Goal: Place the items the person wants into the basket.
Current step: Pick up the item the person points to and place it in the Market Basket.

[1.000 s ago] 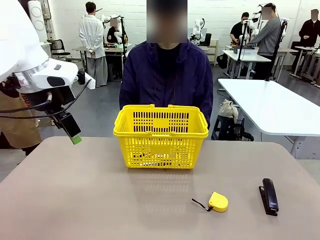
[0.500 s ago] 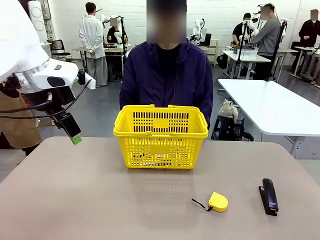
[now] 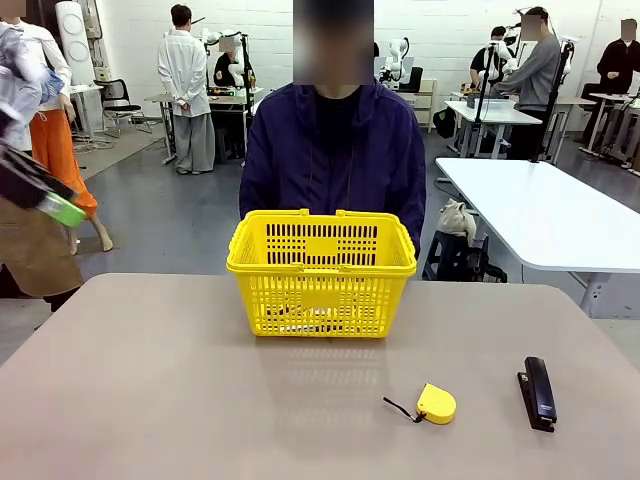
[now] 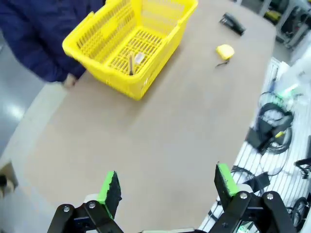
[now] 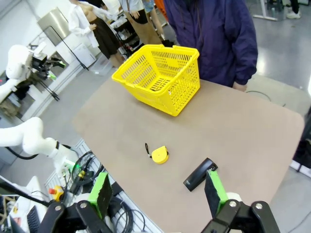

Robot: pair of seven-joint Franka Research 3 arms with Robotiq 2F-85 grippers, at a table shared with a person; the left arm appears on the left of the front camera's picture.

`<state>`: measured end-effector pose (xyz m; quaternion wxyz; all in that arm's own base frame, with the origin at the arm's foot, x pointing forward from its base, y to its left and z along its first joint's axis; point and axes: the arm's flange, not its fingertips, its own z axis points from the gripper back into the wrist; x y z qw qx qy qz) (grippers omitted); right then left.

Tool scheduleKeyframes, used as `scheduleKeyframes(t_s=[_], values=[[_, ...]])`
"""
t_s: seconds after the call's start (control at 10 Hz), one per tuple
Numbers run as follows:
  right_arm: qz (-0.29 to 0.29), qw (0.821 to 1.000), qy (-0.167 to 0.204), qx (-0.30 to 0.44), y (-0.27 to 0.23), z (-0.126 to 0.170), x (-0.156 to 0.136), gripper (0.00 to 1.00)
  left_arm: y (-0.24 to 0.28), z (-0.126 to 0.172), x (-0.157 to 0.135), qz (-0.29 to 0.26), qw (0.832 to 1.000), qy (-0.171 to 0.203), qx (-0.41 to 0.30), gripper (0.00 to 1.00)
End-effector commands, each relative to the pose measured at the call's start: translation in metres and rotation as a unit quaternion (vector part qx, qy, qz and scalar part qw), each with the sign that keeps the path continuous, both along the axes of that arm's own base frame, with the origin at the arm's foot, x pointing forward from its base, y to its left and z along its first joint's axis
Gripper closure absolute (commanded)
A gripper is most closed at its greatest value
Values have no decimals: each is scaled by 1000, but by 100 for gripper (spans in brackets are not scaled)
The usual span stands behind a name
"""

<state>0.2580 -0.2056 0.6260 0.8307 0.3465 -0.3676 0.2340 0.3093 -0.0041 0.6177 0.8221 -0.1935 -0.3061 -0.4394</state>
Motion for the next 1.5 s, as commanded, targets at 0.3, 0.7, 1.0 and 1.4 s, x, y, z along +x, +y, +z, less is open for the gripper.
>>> scheduleKeyframes(t_s=[0.3, 0.7, 1.0, 1.4], values=[[5, 1000, -13, 12, 2, -1, 2, 0, 117, -26, -1, -31, 992, -31, -119, 0], [5, 1000, -13, 12, 2, -1, 2, 0, 166, -45, -28, -57, 993, -45, -93, 0], [5, 1000, -13, 12, 2, -1, 2, 0, 163, -33, -29, -59, 995, -54, -63, 0], [5, 1000, -13, 12, 2, -1, 2, 0, 168, -46, -37, -56, 994, -46, -87, 0]])
